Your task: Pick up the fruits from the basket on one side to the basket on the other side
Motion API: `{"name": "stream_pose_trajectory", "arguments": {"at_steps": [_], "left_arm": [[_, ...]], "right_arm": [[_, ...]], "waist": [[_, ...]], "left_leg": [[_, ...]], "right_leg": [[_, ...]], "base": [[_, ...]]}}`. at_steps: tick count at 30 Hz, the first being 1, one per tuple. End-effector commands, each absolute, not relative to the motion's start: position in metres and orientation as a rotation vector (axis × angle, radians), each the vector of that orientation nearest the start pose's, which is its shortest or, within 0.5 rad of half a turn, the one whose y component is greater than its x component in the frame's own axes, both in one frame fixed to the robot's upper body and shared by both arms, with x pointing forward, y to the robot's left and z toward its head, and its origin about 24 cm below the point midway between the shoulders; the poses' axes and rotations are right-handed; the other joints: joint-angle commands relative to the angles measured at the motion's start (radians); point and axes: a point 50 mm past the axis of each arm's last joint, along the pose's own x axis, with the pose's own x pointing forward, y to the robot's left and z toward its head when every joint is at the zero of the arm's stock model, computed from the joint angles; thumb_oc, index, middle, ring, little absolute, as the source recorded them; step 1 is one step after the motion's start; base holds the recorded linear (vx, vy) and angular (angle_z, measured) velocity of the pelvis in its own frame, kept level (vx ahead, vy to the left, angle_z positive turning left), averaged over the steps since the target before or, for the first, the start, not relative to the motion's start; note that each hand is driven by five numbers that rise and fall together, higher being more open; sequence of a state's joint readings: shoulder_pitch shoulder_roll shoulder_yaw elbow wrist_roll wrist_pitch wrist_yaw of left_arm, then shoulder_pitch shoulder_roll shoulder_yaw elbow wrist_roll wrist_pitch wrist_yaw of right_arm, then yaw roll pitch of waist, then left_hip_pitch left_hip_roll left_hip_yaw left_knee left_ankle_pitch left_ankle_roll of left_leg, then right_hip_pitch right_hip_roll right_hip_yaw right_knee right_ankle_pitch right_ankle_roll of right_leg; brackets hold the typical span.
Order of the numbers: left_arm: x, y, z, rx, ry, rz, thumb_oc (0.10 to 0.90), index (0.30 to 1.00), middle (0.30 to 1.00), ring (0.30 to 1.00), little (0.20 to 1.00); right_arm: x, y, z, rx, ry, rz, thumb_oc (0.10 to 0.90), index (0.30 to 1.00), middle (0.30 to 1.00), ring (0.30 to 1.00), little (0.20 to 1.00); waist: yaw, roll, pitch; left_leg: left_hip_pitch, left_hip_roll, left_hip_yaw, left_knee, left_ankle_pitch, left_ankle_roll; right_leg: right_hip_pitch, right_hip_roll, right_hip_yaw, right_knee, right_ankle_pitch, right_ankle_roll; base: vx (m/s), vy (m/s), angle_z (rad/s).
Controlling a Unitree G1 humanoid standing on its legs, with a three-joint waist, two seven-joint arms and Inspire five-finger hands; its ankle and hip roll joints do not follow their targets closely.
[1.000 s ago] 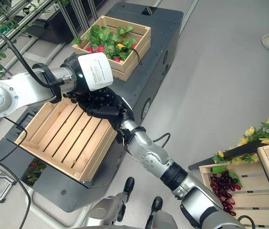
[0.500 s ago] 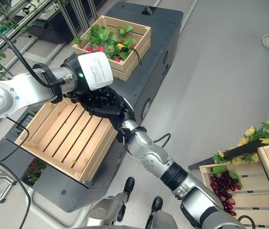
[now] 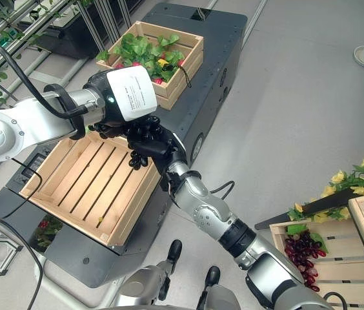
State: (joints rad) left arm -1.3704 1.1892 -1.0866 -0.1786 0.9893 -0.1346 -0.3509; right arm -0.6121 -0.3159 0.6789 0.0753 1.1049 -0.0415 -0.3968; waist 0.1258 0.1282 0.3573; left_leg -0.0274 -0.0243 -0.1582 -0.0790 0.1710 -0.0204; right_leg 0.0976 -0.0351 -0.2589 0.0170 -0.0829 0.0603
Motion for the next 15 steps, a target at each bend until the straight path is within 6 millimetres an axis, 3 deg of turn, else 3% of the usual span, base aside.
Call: {"name": "stream_pose_trajectory", "arguments": {"at_steps": [1,7,8,9,10,15], "left_arm": [[0.3292,0.1449,0.2704,-3.545,0.736,0.292,0.400,0.300,0.300,0.300,0.300],[0.3293,0.1454,0.2684,-3.547,0.709,0.317,0.400,0.300,0.300,0.300,0.300],[0.3294,0.1452,0.2682,-3.550,0.704,0.320,0.500,0.451,0.451,0.451,0.451],[0.3294,0.1456,0.2677,-3.554,0.699,0.322,0.573,0.559,0.559,0.559,0.559],[0.3295,0.1469,0.2684,-3.565,0.691,0.318,0.800,0.900,0.900,0.900,0.900],[0.3302,0.1516,0.2731,-3.592,0.671,0.279,0.800,0.900,0.900,0.900,0.900]], "right_arm": [[0.2897,-0.0206,0.1468,0.679,-0.018,0.500,0.400,0.300,0.300,0.300,0.300],[0.2905,-0.0215,0.1456,0.666,-0.025,0.489,0.400,0.300,0.300,0.300,0.300],[0.2906,-0.0217,0.1462,0.666,-0.025,0.488,0.400,0.300,0.300,0.300,0.300],[0.2906,-0.0220,0.1466,0.666,-0.026,0.487,0.400,0.300,0.300,0.300,0.300],[0.2910,-0.0230,0.1464,0.659,-0.030,0.480,0.400,0.300,0.300,0.300,0.300],[0.2925,-0.0285,0.1490,0.621,-0.071,0.449,0.400,0.300,0.300,0.300,0.300]], "waist": [[0.002,-0.072,-0.280],[0.002,-0.073,-0.278],[0.001,-0.072,-0.278],[0.001,-0.072,-0.278],[0.001,-0.072,-0.279],[0.001,-0.070,-0.279]], "left_leg": [[0.080,-0.050,0.058,-0.007,-0.152,0.022],[0.082,-0.051,0.061,-0.006,-0.154,0.024],[0.082,-0.050,0.061,-0.007,-0.154,0.023],[0.083,-0.050,0.062,-0.007,-0.154,0.024],[0.084,-0.050,0.063,-0.007,-0.155,0.024],[0.086,-0.051,0.067,-0.005,-0.157,0.025]], "right_leg": [[0.006,-0.017,0.023,-0.066,0.053,0.009],[0.006,-0.018,0.025,-0.064,0.053,0.010],[0.006,-0.019,0.025,-0.065,0.053,0.010],[0.006,-0.019,0.025,-0.065,0.053,0.010],[0.007,-0.019,0.025,-0.065,0.054,0.011],[0.008,-0.020,0.027,-0.065,0.053,0.013]], "base": [[0.00,0.000,0.00],[0.00,0.000,0.00],[0.00,0.000,0.00],[0.00,0.000,0.00],[0.00,0.000,0.00],[0.00,0.000,0.00]]}}
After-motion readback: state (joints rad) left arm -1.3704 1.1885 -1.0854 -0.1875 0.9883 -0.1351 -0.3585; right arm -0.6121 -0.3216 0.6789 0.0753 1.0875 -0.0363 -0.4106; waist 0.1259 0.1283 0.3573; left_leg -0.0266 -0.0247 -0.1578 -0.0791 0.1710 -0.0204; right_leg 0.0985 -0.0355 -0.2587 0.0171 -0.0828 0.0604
